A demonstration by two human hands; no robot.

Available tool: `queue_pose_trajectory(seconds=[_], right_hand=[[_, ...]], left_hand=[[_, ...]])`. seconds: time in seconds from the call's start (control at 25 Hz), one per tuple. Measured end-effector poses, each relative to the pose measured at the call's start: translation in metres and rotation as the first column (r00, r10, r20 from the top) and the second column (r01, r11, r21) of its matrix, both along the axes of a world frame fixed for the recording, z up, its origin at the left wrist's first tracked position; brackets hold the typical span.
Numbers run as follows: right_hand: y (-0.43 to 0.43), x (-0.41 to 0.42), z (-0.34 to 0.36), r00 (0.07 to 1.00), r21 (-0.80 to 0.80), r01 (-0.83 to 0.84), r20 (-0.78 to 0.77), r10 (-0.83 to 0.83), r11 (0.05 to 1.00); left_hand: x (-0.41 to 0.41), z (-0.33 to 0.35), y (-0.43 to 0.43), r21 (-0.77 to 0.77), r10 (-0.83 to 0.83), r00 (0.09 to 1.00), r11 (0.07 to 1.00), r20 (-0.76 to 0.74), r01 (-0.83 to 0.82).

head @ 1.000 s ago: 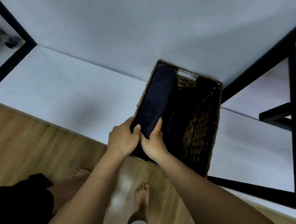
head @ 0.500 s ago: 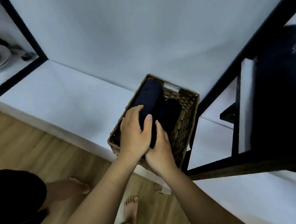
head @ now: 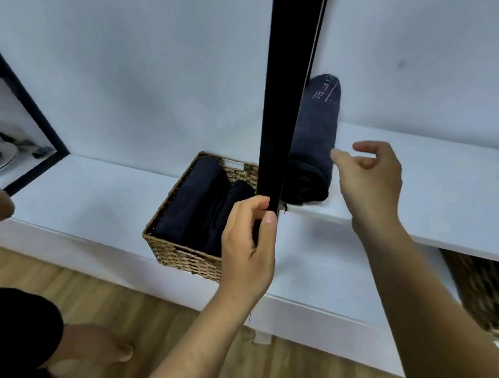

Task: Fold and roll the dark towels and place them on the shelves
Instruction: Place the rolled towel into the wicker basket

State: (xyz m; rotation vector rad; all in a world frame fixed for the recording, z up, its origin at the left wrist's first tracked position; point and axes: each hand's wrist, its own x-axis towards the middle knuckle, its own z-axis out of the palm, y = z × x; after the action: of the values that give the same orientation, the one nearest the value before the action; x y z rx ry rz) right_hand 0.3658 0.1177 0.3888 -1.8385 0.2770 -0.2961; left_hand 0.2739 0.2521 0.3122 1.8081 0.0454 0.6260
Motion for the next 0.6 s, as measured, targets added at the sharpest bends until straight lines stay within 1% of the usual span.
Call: queue_pose_trajectory(seconds=[0.08, 0.12, 0.16, 0.24, 0.36, 0.52, 0.56, 0.6], right_hand=[[0.000, 0.041, 0.003, 0.967, 0.086, -0.096, -0.227, 0.114, 0.992], [0.008, 0.056, 0.000, 0.939, 0.125, -0.145, -0.296, 0.176, 0.982], [0.015, 0.063, -0.001, 0.919, 0.141, -0.186, -0.324, 0.223, 0.972], [0.020, 0.068, -0.003, 0.909, 0.148, -0.235, -0.318, 0.271, 0.961], [0.003, 0.057, -0.004, 0.919, 0.208, -0.195, -0.302, 0.252, 0.959], [-0.042, 0.011, -0.004, 0.902, 0.202, -0.235, -0.320, 0.290, 0.951], [-0.051, -0.007, -0.004, 0.901, 0.203, -0.248, -0.311, 0.302, 0.947], [-0.058, -0.026, -0.007, 0.903, 0.205, -0.252, -0.301, 0.305, 0.946]], left_hand=[[-0.011, 0.003, -0.014, 0.037, -0.022, 0.999, 0.999, -0.026, 0.023], [-0.014, 0.003, -0.017, 0.052, -0.040, 0.998, 0.998, -0.039, 0.042], [-0.017, 0.005, -0.019, 0.064, -0.060, 0.997, 0.996, -0.055, 0.063], [-0.016, 0.006, -0.018, 0.062, -0.087, 0.990, 0.994, -0.110, 0.094], [-0.015, 0.014, -0.016, 0.049, -0.105, 0.982, 0.992, -0.160, 0.114], [-0.015, 0.024, -0.022, 0.054, -0.072, 0.986, 0.995, -0.150, 0.081], [-0.015, 0.026, -0.024, 0.068, -0.068, 0.985, 0.995, -0.156, 0.079], [-0.013, 0.029, -0.029, 0.088, -0.077, 0.977, 0.991, -0.198, 0.096]])
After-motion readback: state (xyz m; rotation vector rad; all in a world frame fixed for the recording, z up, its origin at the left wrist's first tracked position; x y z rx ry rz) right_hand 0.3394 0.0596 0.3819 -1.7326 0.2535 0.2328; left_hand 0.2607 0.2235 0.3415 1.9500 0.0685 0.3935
